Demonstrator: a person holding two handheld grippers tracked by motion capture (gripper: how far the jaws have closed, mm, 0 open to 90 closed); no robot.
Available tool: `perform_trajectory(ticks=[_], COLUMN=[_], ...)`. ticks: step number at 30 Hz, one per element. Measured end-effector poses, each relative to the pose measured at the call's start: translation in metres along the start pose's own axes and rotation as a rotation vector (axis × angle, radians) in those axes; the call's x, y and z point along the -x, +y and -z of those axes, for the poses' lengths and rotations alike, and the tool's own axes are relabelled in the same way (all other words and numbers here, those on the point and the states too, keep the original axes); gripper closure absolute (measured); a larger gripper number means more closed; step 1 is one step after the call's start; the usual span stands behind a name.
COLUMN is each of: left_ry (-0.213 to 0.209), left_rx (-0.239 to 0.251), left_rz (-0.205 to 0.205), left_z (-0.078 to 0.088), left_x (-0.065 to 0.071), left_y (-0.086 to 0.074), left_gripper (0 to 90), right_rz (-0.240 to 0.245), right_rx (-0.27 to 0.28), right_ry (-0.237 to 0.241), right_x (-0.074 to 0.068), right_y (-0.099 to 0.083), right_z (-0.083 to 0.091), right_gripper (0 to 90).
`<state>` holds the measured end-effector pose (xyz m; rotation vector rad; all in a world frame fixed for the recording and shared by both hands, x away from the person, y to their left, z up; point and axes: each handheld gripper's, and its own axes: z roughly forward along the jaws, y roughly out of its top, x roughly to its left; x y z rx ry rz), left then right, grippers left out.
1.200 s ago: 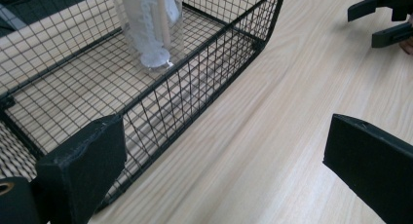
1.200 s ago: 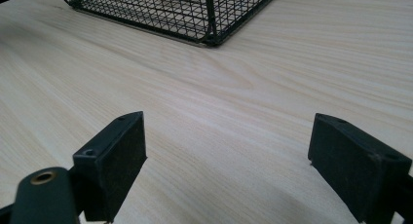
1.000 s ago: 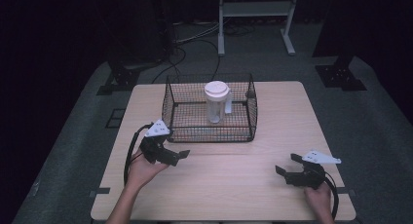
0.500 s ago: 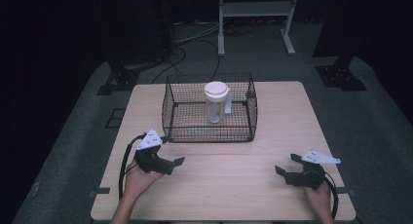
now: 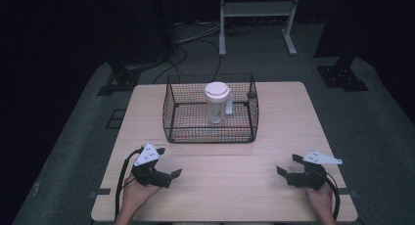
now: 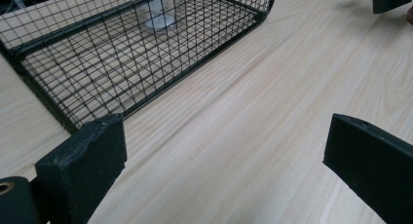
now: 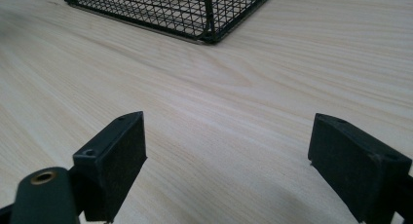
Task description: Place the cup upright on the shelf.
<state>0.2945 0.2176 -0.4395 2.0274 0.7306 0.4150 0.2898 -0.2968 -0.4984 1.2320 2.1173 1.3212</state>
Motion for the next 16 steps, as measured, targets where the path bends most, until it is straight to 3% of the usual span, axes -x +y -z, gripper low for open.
perform_trajectory(ticks=[7,14,16], left_ry=[0.02,0.054,0.054], left_rx=[0.065,0.049,0.066], left_rz=[0.025,0.009,0.026], left_z=[0.009,0.016,0.017], left_x=[0.002,0.008,0.006], left_y=[-0.018,-0.035,-0.037], left_gripper=[1.0,1.0,1.0], right_rz=[-0.009,-0.003,-0.005], right_rx=[0.001,0.002,0.005], right_ry=[-0.001,-0.001,0.0], right_x=[0.001,0.0,0.0], right_y=[0.0,0.0,0.0], right_z=[0.0,0.0,0.001], right_gripper=[12.9,12.9,12.9])
